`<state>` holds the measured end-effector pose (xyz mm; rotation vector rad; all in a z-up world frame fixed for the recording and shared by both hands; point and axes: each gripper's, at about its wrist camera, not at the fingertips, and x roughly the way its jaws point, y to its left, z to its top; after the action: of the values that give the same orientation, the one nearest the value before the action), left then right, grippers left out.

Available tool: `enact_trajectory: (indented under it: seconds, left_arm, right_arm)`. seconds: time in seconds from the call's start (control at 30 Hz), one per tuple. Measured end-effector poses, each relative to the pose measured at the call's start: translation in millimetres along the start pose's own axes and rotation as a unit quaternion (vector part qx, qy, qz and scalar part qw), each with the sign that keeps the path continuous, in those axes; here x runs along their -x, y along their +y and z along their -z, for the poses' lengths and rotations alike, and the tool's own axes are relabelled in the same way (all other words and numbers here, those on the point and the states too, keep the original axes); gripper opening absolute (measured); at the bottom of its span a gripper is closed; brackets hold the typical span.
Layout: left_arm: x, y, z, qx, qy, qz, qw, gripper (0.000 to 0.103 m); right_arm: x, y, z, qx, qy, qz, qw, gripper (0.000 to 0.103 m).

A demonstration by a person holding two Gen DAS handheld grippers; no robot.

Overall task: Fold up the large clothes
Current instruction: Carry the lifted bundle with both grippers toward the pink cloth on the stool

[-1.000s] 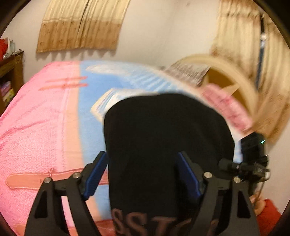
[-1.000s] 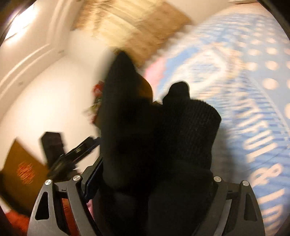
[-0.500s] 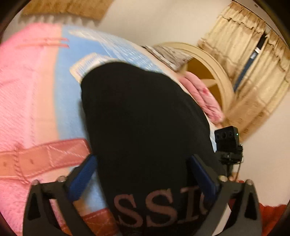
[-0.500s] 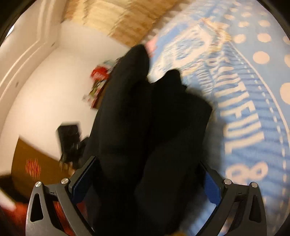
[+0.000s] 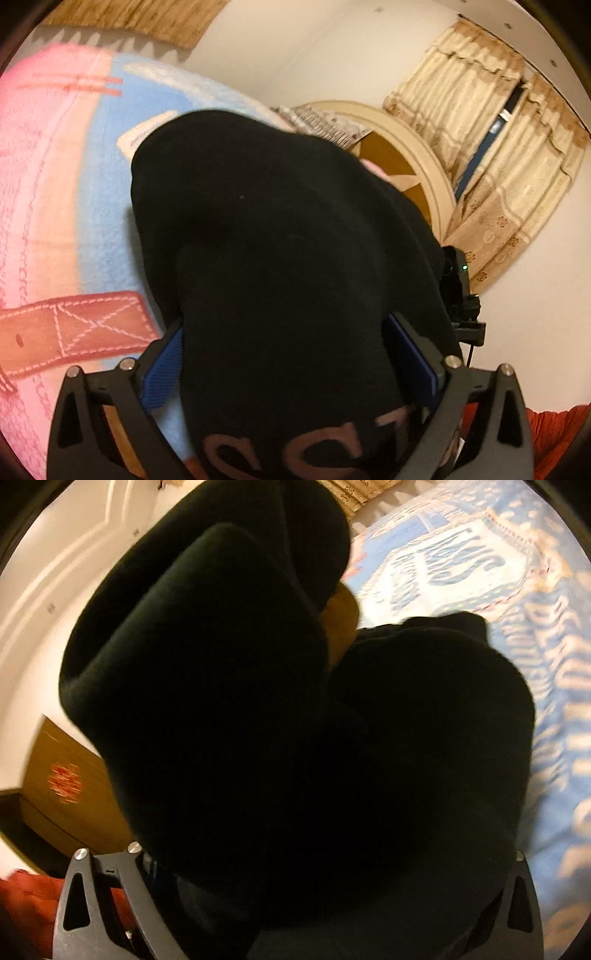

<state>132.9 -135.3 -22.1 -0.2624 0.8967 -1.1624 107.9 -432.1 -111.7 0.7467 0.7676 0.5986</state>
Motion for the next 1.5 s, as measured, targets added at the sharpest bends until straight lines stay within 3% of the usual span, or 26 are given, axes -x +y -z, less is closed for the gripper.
enact_trajectory:
  seconds: [0.23,0.4,0.57,0.7,0.77,0.9,0.97,1.03,1.07,1.13,1.17,1.2,1.23,1.27,1.33,1.4,1.5]
  left_arm:
    - [23,-41,-2,-0.022,-0.021,0.032,0.9991,0.099]
    - [64,-65,8,-0.023,-0.051,0.016,0.9983,0.099]
    - [122,-87,22,-0.023,-0.092,-0.029,0.9951,0.099]
    - [174,-90,41,0.007,-0.131,-0.092,0.9871,0.099]
    - [202,-86,54,0.026,-0.152,-0.129,0.9797,0.099]
    - [270,-71,81,0.065,-0.202,-0.204,0.9556,0.099]
    - [298,-59,95,0.078,-0.22,-0.261,0.9366,0.099]
    - [310,-45,105,0.09,-0.23,-0.32,0.9146,0.099]
    - [313,-28,110,0.109,-0.23,-0.357,0.8988,0.099]
    - [305,2,117,0.14,-0.215,-0.421,0.8702,0.099]
    - [296,27,124,0.164,-0.194,-0.466,0.8474,0.095]
    - [292,42,128,0.175,-0.182,-0.486,0.8365,0.095]
    - [295,50,135,0.184,-0.209,-0.472,0.8366,0.095]
    - [301,55,137,0.198,-0.23,-0.443,0.8438,0.095]
    - [295,54,129,0.202,-0.231,-0.446,0.8407,0.1]
    - [286,58,123,0.188,-0.221,-0.461,0.8387,0.101]
    - [283,61,121,0.188,-0.226,-0.464,0.8357,0.102]
  right_arm:
    - [17,45,20,0.018,-0.027,-0.106,0.994,0.099]
    - [19,86,29,0.047,-0.021,-0.141,0.989,0.099]
    - [0,138,36,0.083,0.005,-0.18,0.98,0.099]
    - [-50,187,37,0.112,0.054,-0.222,0.967,0.099]
    - [-79,211,38,0.126,0.081,-0.239,0.959,0.099]
    - [-158,266,45,0.158,0.141,-0.287,0.934,0.099]
    - [-203,288,49,0.175,0.166,-0.307,0.921,0.099]
    - [-251,298,52,0.183,0.183,-0.307,0.916,0.099]
    - [-278,298,54,0.186,0.183,-0.286,0.922,0.099]
    - [-321,283,53,0.163,0.17,-0.224,0.946,0.099]
    - [-340,270,52,0.138,0.166,-0.185,0.959,0.099]
    - [-358,257,54,0.107,0.161,-0.14,0.971,0.099]
    - [-372,239,53,0.074,0.16,-0.102,0.979,0.099]
    - [-377,224,52,0.042,0.158,-0.096,0.982,0.099]
    - [-363,214,43,0.038,0.138,-0.1,0.985,0.099]
    - [-317,225,48,0.073,0.096,-0.067,0.99,0.099]
    - [-241,246,71,0.084,0.023,-0.063,0.994,0.099]
